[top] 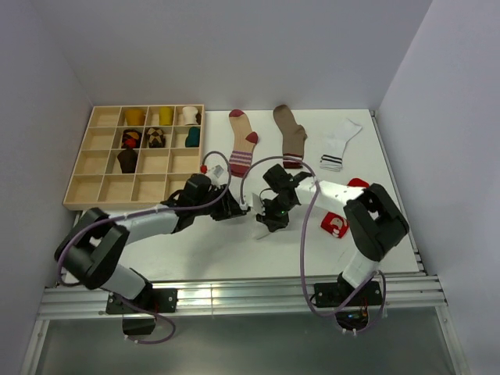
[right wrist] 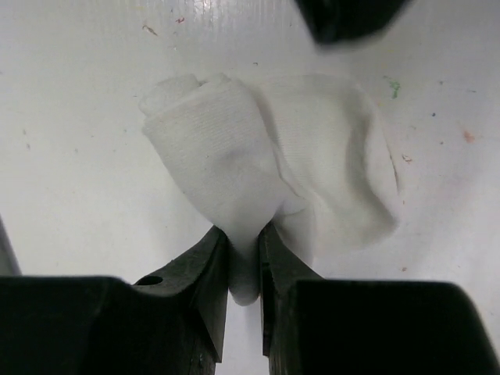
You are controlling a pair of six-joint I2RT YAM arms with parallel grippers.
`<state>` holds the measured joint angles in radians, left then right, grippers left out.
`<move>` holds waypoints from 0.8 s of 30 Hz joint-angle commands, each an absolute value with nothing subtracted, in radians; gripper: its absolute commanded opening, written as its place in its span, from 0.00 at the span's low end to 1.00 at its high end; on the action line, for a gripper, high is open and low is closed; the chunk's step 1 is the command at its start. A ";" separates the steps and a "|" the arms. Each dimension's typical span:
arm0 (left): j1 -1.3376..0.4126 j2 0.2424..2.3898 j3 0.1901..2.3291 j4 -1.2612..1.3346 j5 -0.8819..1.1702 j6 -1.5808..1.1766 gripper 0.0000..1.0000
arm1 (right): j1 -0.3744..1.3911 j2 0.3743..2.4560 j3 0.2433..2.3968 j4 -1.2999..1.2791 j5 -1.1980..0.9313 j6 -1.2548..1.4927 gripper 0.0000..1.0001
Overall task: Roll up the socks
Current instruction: Roll the sock at the center of the board.
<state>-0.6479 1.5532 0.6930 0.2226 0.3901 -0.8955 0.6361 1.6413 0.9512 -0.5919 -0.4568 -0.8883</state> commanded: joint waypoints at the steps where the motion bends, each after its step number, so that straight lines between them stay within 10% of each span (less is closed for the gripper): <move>1: -0.641 1.400 0.606 0.307 0.220 -0.903 0.35 | 0.601 1.727 1.029 -0.807 -0.549 -0.926 0.12; 10: -0.733 1.069 0.456 0.310 -0.069 -0.734 0.44 | 0.515 2.021 1.374 -1.176 -0.701 -1.064 0.11; 24: -0.996 1.377 0.647 0.327 -0.141 -0.371 0.50 | 0.497 2.221 1.592 -1.312 -0.719 -1.055 0.11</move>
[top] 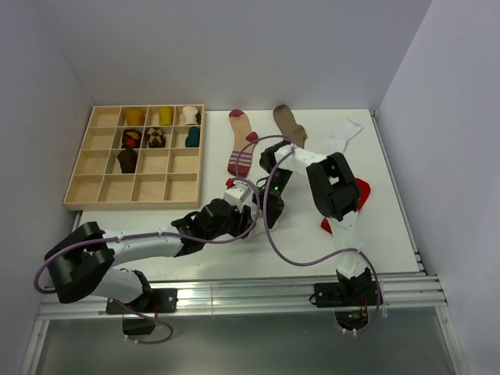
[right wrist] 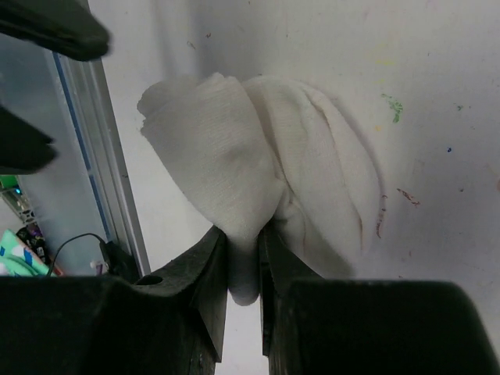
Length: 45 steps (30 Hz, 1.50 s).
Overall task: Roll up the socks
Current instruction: Roll the sock at the center of the board.
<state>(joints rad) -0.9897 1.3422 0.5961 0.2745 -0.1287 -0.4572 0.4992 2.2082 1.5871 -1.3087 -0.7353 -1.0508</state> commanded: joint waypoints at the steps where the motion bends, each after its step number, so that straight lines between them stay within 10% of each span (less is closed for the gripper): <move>1: -0.996 1.409 0.653 0.337 -0.117 -0.365 0.50 | 0.497 2.220 1.585 -1.304 -0.713 -1.051 0.11; 24: -0.962 1.646 0.693 0.466 0.024 -0.374 0.48 | 0.492 2.247 1.559 -1.269 -0.690 -0.996 0.13; 33: -0.901 1.695 0.678 0.482 0.175 -0.468 0.02 | 0.468 2.145 1.500 -1.207 -0.730 -0.994 0.40; 45: -0.885 1.782 0.759 0.330 0.233 -0.571 0.00 | 0.238 1.795 1.307 -0.993 -0.850 -0.897 0.50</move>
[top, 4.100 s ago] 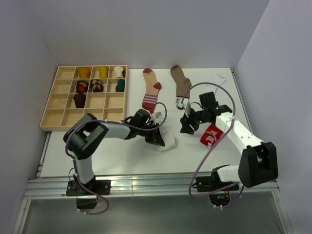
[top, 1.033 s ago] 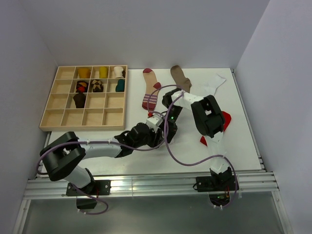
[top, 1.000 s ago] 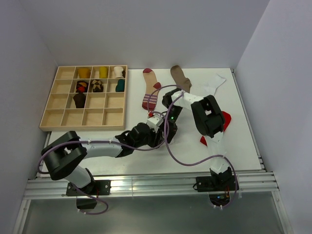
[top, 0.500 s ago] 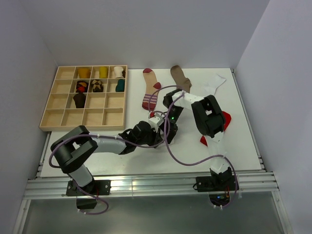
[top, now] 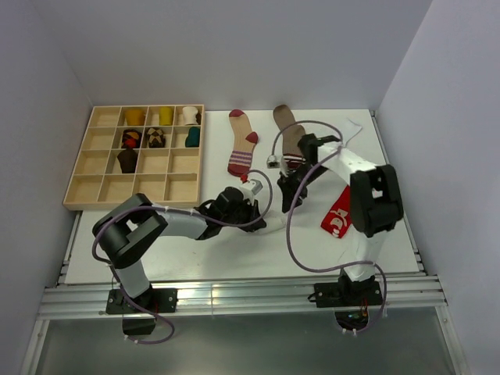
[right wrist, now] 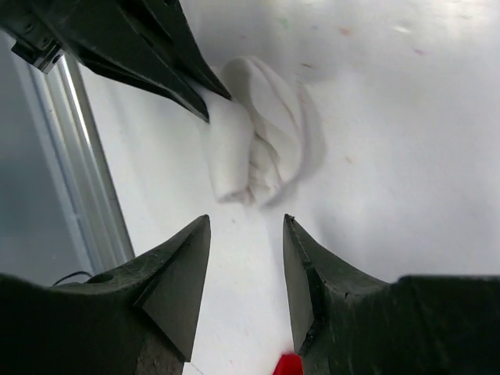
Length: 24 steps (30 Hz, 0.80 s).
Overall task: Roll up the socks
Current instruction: Roll the sock at the center of the board.
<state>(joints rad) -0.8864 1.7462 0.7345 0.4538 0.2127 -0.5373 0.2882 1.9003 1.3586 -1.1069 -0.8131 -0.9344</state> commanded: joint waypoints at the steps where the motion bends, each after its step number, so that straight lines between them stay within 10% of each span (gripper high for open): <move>1: -0.881 1.786 0.781 0.316 0.242 -0.586 0.00 | 0.227 1.769 1.286 -0.965 -0.838 -0.885 0.50; 13: -0.761 1.939 0.976 0.009 0.445 -0.761 0.00 | 0.273 1.159 0.790 -0.477 -0.623 -0.851 0.55; 24: -0.686 2.051 1.086 -0.142 0.611 -0.724 0.00 | 0.636 1.069 0.514 -0.183 -0.275 -0.903 0.56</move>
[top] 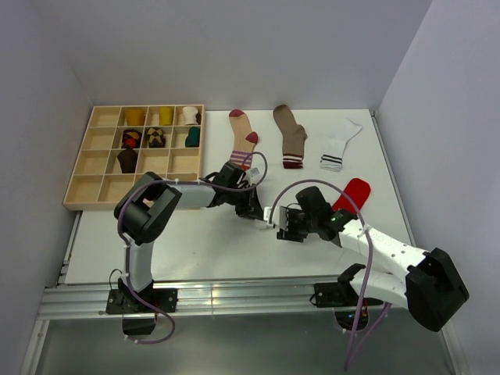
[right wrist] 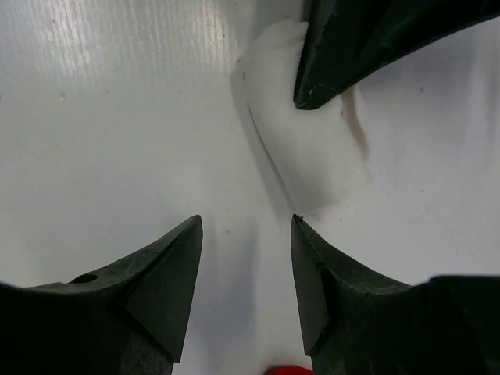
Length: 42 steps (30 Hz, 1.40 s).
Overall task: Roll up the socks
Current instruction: Roll the sock at the center of the board.
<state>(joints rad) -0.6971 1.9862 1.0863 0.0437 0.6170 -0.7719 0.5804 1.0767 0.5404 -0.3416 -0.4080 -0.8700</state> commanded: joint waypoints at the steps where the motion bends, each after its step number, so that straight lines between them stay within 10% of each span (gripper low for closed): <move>1: -0.680 2.055 1.104 -0.155 0.606 -0.716 0.00 | 0.649 1.083 0.511 -0.175 -0.252 -0.911 0.57; 32: -0.640 2.129 1.164 -0.167 0.736 -0.680 0.12 | 0.778 1.413 0.569 -0.005 -0.100 -0.989 0.46; 42: -0.631 1.975 1.048 -0.008 0.606 -0.759 0.44 | 0.769 1.509 0.718 -0.242 -0.178 -0.930 0.19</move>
<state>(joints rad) -0.6258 2.0335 1.1255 -0.0422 0.7593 -0.7513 0.7639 1.4677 0.6590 -0.1196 -0.0788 -0.9760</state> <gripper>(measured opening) 0.392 0.259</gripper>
